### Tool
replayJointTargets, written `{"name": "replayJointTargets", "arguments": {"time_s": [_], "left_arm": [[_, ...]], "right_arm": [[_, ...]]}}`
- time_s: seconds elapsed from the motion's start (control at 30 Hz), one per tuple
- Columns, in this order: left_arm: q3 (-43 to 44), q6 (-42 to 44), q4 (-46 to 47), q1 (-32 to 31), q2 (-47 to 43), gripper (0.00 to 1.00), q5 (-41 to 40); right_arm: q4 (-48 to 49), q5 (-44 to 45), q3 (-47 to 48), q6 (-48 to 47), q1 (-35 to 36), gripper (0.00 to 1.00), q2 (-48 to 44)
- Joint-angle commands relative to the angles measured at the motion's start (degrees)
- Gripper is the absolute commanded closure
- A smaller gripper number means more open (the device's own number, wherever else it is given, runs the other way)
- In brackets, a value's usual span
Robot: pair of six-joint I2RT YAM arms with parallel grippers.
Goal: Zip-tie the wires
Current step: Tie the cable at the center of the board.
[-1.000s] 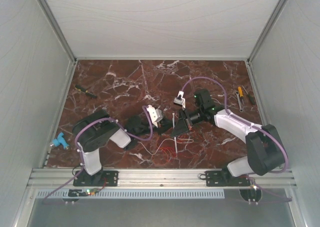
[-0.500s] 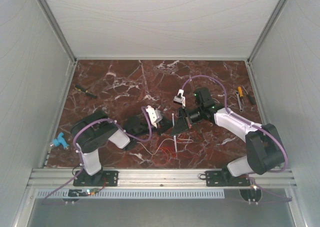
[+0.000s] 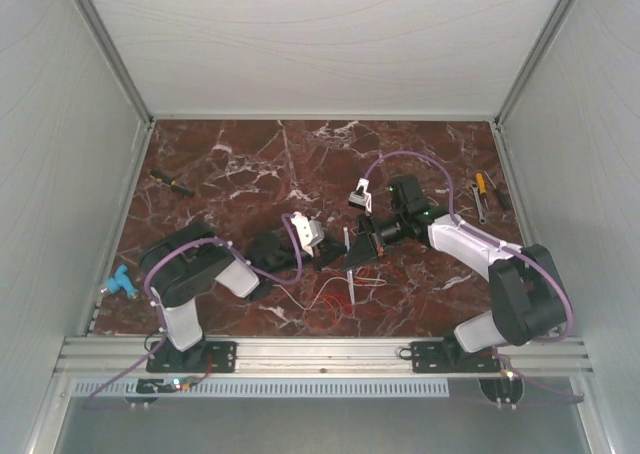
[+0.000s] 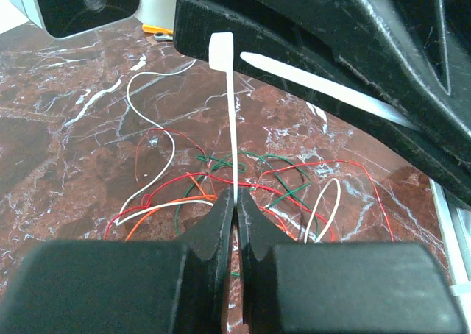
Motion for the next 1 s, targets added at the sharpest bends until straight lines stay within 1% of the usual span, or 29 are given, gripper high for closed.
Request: {"name": "replayJointTargets", "arguments": {"time_s": [0.0,0.3,0.7,0.97], "left_arm": [[0.02,1.94,5.89,-0.37,-1.29,1.0,1.63],[0.36,1.74,5.55,-0.32,-0.9,1.0,1.35],[-0.47,2.22,5.53,-0.35,-1.72,1.0,1.52],[-0.94,2.62,5.53,-0.34,-2.21,1.0,1.19]], "right_arm": [[-1.22,-1.75,2.43,-0.24,-0.4,1.0,0.56],[-2.92,-1.91,2.45,-0.98,1.13,1.0,-0.02],[-4.92,-1.49,4.81,-3.01,0.61,1.0,2.39],[-4.7,-1.76,4.28,-2.64,0.1,1.0,1.99]]}}
